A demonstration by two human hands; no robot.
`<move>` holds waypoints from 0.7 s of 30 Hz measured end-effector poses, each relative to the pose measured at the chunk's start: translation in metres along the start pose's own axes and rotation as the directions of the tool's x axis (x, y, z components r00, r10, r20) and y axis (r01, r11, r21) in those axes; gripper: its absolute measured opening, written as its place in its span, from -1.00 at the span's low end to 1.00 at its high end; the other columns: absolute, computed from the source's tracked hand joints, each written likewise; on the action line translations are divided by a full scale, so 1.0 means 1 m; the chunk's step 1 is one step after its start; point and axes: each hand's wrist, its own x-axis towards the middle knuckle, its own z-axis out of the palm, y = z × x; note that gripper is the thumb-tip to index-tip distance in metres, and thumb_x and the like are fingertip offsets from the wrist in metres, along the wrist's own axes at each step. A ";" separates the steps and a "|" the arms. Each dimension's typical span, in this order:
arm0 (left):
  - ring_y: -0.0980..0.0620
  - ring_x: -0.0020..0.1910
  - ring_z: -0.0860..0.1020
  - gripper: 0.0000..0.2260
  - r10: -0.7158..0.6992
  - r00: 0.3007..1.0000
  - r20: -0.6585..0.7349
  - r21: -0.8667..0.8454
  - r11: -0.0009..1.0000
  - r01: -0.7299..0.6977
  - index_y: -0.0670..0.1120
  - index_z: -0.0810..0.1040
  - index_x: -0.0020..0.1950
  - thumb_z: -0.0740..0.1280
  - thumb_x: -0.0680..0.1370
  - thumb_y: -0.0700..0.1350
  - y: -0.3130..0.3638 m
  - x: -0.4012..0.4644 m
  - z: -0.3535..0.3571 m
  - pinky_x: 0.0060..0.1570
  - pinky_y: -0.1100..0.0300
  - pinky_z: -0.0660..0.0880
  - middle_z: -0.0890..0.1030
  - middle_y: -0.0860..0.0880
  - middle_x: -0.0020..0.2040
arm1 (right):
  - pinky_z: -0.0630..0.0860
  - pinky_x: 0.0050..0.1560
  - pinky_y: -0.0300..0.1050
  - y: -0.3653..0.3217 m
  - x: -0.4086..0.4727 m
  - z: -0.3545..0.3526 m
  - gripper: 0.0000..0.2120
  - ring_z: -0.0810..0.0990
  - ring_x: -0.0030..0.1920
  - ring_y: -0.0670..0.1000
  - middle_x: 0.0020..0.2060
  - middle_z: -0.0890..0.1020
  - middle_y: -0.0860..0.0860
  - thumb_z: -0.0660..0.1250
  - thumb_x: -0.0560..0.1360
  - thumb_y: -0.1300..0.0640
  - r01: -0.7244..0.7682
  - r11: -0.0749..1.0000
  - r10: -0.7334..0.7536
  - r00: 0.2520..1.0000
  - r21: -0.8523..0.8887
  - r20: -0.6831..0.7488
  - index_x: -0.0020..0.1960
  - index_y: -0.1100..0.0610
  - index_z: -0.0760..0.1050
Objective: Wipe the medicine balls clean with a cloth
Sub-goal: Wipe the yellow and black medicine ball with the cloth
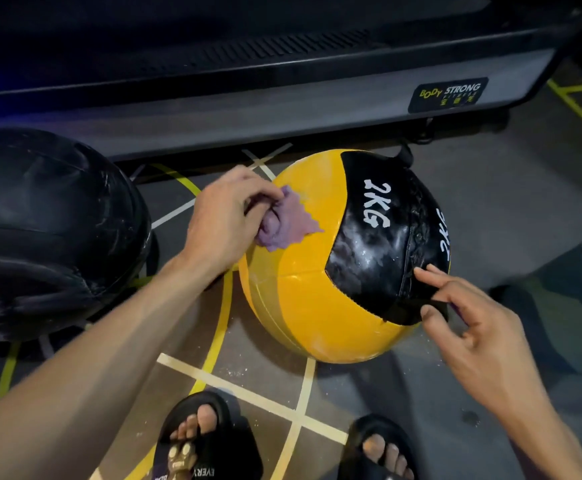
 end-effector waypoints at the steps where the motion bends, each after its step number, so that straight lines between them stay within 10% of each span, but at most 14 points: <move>1: 0.15 0.01 0.59 -0.80 0.023 1.000 0.014 -0.034 0.999 -0.023 -0.01 0.73 0.04 0.42 0.56 -0.28 0.004 -0.009 -0.004 0.04 0.18 0.52 0.61 0.10 0.03 | 0.57 -0.12 -0.29 -0.002 -0.002 0.002 -0.83 0.65 0.11 -0.02 0.24 0.61 -0.23 0.39 0.50 0.22 -0.012 1.000 0.011 0.999 -0.013 -0.051 -0.21 0.03 0.47; 4: 0.13 0.06 0.59 -0.82 0.122 0.990 0.075 -0.108 0.988 -0.114 -0.03 0.73 0.05 0.45 0.56 -0.29 0.012 -0.041 -0.012 0.04 0.28 0.47 0.61 0.09 0.05 | 0.46 -0.07 -0.37 -0.012 -0.004 0.018 -0.88 0.59 0.11 -0.12 0.18 0.60 -0.12 0.40 0.50 0.19 -0.036 0.999 0.033 0.984 -0.011 -0.174 -0.11 0.08 0.45; 9: 0.08 0.11 0.56 -0.84 0.210 0.961 0.178 -0.034 0.978 -0.208 0.01 0.72 0.11 0.37 0.60 -0.15 0.013 -0.065 0.006 0.08 0.10 0.52 0.61 0.11 0.12 | 0.53 0.19 0.09 -0.024 -0.007 0.051 -0.64 0.51 0.26 0.00 0.29 0.47 -0.05 0.43 0.54 0.08 -0.070 0.997 0.061 0.970 -0.031 -0.235 0.30 0.13 0.49; 15: 0.03 0.08 0.58 -0.83 0.261 0.947 0.189 -0.062 0.965 -0.254 0.02 0.71 0.09 0.38 0.59 -0.18 0.018 -0.060 0.007 0.04 0.04 0.52 0.62 0.11 0.12 | 0.55 -0.25 -0.40 -0.015 -0.007 0.047 -0.89 0.51 0.34 -0.02 0.29 0.55 -0.05 0.43 0.52 0.14 -0.074 0.990 0.104 0.954 0.117 -0.281 -0.03 0.16 0.55; 21: -0.02 0.06 0.59 -0.82 0.318 0.923 0.218 -0.053 0.948 -0.314 0.00 0.70 0.05 0.34 0.59 -0.21 0.021 -0.049 0.010 -0.03 -0.05 0.55 0.62 0.10 0.10 | 0.58 -0.29 -0.34 -0.008 -0.016 0.027 -0.90 0.50 0.38 -0.12 0.30 0.58 -0.09 0.41 0.51 0.17 -0.007 0.982 0.035 0.989 0.190 -0.142 -0.17 0.12 0.54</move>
